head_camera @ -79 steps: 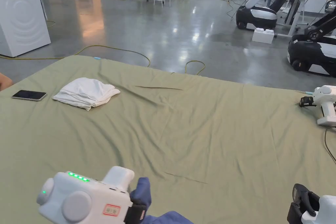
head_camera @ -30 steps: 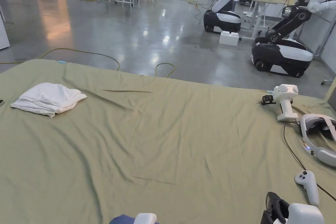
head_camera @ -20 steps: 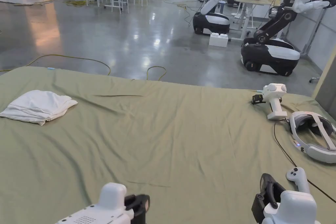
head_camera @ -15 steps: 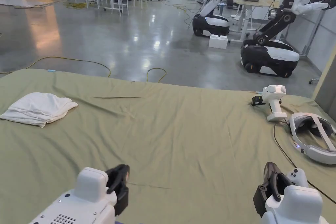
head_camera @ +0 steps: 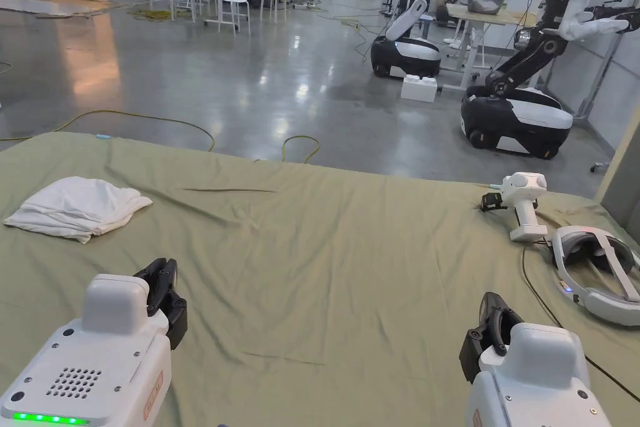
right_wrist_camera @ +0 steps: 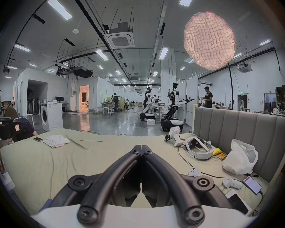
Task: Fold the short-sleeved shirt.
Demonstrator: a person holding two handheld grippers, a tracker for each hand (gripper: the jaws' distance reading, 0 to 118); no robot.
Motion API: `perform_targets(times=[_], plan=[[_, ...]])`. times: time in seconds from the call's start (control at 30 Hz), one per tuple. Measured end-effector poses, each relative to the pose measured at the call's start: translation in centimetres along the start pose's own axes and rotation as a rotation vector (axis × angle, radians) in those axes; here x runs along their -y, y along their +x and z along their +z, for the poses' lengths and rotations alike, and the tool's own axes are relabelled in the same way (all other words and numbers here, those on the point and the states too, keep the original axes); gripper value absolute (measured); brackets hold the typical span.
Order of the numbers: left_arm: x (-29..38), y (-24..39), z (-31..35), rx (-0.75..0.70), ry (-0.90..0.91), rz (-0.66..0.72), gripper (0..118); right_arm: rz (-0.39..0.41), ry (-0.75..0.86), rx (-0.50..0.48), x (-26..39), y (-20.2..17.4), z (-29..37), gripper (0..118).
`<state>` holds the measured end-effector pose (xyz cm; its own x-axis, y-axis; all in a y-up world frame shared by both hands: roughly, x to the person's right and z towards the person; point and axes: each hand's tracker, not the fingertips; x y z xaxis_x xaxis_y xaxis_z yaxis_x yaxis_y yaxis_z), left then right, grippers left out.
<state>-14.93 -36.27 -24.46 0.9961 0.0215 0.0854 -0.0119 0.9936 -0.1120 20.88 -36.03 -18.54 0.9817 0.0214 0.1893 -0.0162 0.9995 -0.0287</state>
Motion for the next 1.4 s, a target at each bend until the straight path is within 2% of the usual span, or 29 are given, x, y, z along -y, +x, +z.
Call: perform_targets(times=[0.23,0.37,0.53,0.67,0.8,0.9,0.97,1.03,1.13,1.23,1.27,1.4], plan=[[0.7,-1.3,-0.4,-0.026,-0.066,0.022,9,0.008,-0.042,-0.011,0.4,-1.4,0.2,0],[1.1,-2.5,0.0,-0.029,-0.108,0.015,9,0.008,-0.109,-0.069,1.9,-3.4,1.5,0],[3.2,-4.2,1.3,-0.032,-0.18,0.012,9,0.023,-0.299,-0.211,6.6,-7.7,2.9,0],[6.0,-6.0,1.9,0.011,-0.319,0.08,9,0.02,-0.48,-0.329,11.6,-11.1,3.3,0],[8.9,-7.9,2.5,0.043,-0.45,0.18,11,0.027,-0.616,-0.303,16.2,-12.7,2.5,0],[10.7,-9.2,2.6,0.113,-0.536,0.273,27,-0.016,-0.74,-0.28,18.7,-12.5,1.7,0],[11.6,-10.0,2.0,0.167,-0.598,0.35,48,-0.056,-0.725,-0.289,19.0,-11.9,1.9,0],[12.5,-10.6,1.2,0.233,-0.663,0.428,64,-0.05,-0.698,-0.299,18.6,-11.9,2.1,0],[14.2,-11.4,-0.9,0.348,-0.76,0.564,66,0.004,-0.705,-0.314,18.7,-11.9,1.8,0],[16.8,-11.8,-3.7,0.472,-0.899,0.701,68,-0.003,-0.704,-0.32,18.6,-11.7,2.0,0],[17.2,-11.0,-4.0,0.552,-0.952,0.745,69,-0.008,-0.704,-0.321,18.7,-11.6,2.0,0],[20.7,-10.4,-6.0,0.68,-1.075,0.821,71,-0.006,-0.705,-0.326,18.7,-11.6,2.1,0]])
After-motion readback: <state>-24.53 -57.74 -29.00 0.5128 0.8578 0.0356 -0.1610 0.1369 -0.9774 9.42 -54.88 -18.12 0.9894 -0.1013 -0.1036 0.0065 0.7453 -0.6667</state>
